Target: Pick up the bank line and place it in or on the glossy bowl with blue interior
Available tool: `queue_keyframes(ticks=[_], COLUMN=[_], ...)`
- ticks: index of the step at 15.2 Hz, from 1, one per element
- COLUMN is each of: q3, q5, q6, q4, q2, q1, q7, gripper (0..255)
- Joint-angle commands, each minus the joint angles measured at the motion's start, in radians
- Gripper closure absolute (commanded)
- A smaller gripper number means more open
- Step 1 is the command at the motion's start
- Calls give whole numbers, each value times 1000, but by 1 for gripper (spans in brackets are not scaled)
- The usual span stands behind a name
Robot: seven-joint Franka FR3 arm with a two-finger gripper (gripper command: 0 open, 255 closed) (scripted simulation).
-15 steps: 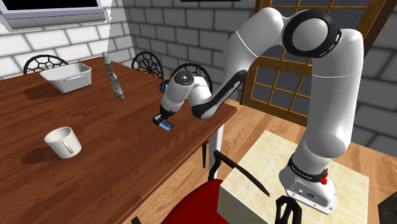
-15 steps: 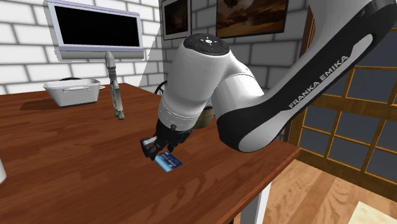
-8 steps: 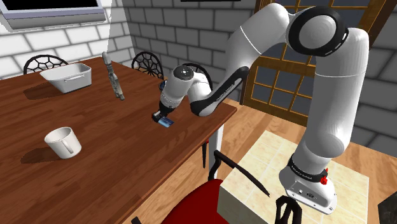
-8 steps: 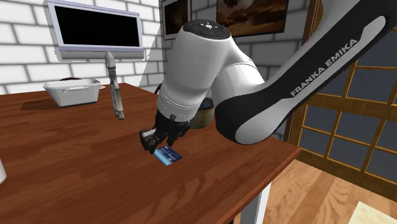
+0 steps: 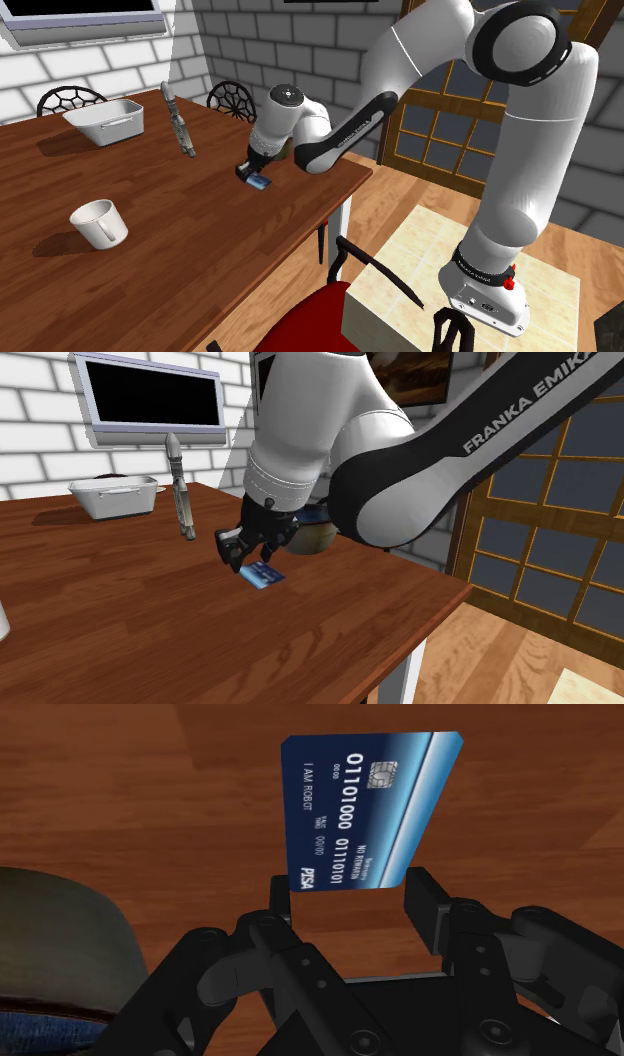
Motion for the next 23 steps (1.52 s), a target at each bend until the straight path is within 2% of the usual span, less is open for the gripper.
queue_keyframes(ticks=[1, 11, 20, 23], q3=[13, 58, 72, 48], q5=[40, 211, 319, 354], q6=[-15, -103, -190, -182], q4=[2, 38, 90, 126], q2=[-18, -97, -149, -118], q1=[-11, -39, -45, -79], q7=[-36, -184, -278, -366], gripper=[255, 255, 255, 255])
